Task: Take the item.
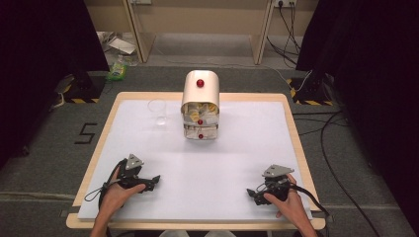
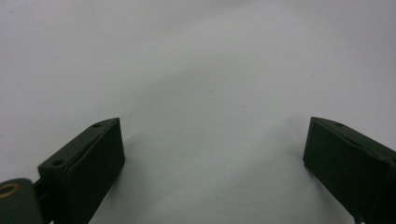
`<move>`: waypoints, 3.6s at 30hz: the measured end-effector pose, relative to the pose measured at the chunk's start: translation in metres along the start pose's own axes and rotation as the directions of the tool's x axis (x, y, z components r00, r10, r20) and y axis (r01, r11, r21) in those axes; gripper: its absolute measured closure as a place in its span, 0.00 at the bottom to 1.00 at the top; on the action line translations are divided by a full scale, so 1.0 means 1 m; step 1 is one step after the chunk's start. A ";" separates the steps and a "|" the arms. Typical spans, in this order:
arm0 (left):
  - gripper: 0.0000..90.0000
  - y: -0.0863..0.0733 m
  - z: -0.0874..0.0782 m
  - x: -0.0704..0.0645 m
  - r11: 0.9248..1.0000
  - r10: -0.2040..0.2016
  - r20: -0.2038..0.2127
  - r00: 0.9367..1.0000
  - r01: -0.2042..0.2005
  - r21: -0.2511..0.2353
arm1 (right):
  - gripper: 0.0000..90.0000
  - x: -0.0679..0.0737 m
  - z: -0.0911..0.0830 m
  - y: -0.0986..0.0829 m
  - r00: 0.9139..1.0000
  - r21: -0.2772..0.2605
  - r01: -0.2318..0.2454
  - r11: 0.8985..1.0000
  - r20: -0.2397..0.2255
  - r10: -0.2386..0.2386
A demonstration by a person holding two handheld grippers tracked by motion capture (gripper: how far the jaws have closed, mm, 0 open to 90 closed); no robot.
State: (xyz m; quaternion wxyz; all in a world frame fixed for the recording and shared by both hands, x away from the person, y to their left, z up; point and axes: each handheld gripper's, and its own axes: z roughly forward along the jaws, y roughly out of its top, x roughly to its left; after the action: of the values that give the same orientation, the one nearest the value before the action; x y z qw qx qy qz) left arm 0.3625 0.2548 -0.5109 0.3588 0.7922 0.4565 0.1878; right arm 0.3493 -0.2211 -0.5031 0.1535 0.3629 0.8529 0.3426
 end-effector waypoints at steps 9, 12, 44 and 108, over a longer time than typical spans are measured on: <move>0.05 0.001 0.000 0.000 1.000 0.003 -0.002 1.000 -0.003 0.003 | 0.00 0.000 0.000 0.000 1.000 -0.001 0.001 1.000 0.000 -0.001; 0.08 0.002 -0.001 0.001 1.000 0.011 0.002 1.000 -0.011 -0.007 | 0.00 0.000 0.000 0.000 1.000 0.000 -0.004 1.000 0.001 0.004; 0.20 0.090 -0.013 -0.035 0.948 0.094 0.133 0.987 -0.048 -0.314 | 0.00 0.000 0.000 0.000 1.000 -0.003 0.003 1.000 0.001 -0.003; 0.20 0.195 0.020 -0.071 0.930 0.265 0.170 0.949 -0.204 -0.306 | 0.00 0.000 0.000 0.000 1.000 -0.003 0.000 1.000 0.000 0.000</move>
State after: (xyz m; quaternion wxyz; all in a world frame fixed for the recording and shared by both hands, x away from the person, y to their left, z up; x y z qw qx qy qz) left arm 0.4528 0.1225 -0.3779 0.4895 0.7968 0.2861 0.2090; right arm 0.3487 -0.2212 -0.5030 0.1538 0.3626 0.8524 0.3439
